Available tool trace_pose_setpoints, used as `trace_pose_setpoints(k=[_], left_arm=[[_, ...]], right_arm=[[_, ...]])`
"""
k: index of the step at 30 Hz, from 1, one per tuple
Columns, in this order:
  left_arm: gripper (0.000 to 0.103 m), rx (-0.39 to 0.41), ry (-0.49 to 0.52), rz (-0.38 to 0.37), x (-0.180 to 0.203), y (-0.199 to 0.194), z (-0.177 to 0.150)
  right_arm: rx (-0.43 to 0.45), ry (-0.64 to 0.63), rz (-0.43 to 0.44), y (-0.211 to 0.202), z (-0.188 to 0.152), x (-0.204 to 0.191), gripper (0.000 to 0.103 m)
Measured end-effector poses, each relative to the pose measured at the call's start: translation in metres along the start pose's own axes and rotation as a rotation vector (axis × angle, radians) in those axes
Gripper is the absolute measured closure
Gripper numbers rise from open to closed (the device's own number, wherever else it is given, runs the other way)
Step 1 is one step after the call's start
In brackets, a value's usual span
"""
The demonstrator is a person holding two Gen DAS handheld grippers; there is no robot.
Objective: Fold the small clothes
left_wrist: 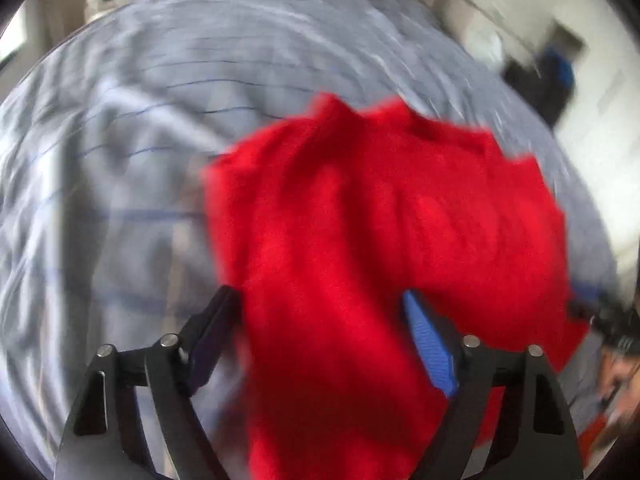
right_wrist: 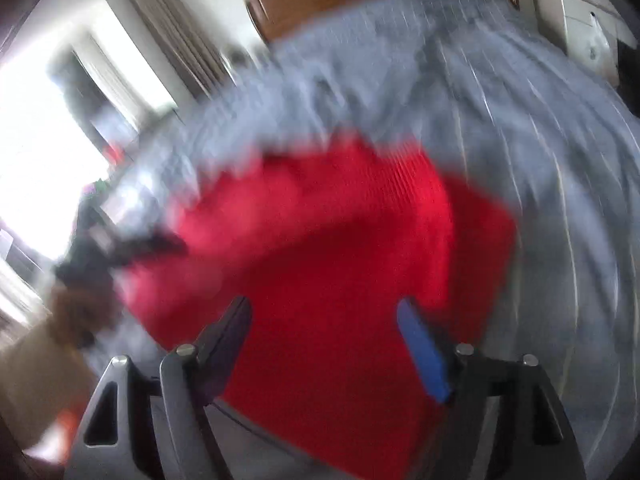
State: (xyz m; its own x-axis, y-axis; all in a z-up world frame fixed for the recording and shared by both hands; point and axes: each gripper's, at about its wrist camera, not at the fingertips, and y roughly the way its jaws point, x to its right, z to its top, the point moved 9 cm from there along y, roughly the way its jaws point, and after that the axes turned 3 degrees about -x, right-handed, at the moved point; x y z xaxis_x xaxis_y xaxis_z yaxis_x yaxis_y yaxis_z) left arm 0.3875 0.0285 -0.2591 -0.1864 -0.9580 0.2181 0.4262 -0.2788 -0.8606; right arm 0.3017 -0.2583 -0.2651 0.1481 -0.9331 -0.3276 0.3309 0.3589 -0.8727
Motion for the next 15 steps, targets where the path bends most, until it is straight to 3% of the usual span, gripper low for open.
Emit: trace_pose_setpoints(k=[1,4,5,7,10,15], left_arm=[[0.019,0.031,-0.037,0.003,-0.006,-0.016,-0.005],[0.008,0.115,-0.053,-0.045,0.002,-0.067,-0.041],[0.005,0.132,-0.044,-0.033,0.007,-0.075,-0.054],[0.005,0.160,-0.008,0.006,0.017,-0.086,-0.090],[0.005,0.194,0.006,0.072,0.020,-0.085,-0.127],[0.003,0.176,0.041,0.140,0.016,-0.051,-0.137]], right_arm=[[0.039,0.021,-0.005,-0.012,-0.006,0.004,0.041],[0.162,0.054,-0.044,-0.060,-0.019,0.003,0.038],[0.201,0.052,-0.032,-0.075,-0.026,-0.001,0.034],[0.284,0.047,-0.064,-0.099,-0.044,-0.007,0.019],[0.328,0.060,-0.113,-0.106,-0.074,-0.009,0.018],[0.354,0.116,-0.188,-0.091,-0.107,0.007,0.018]])
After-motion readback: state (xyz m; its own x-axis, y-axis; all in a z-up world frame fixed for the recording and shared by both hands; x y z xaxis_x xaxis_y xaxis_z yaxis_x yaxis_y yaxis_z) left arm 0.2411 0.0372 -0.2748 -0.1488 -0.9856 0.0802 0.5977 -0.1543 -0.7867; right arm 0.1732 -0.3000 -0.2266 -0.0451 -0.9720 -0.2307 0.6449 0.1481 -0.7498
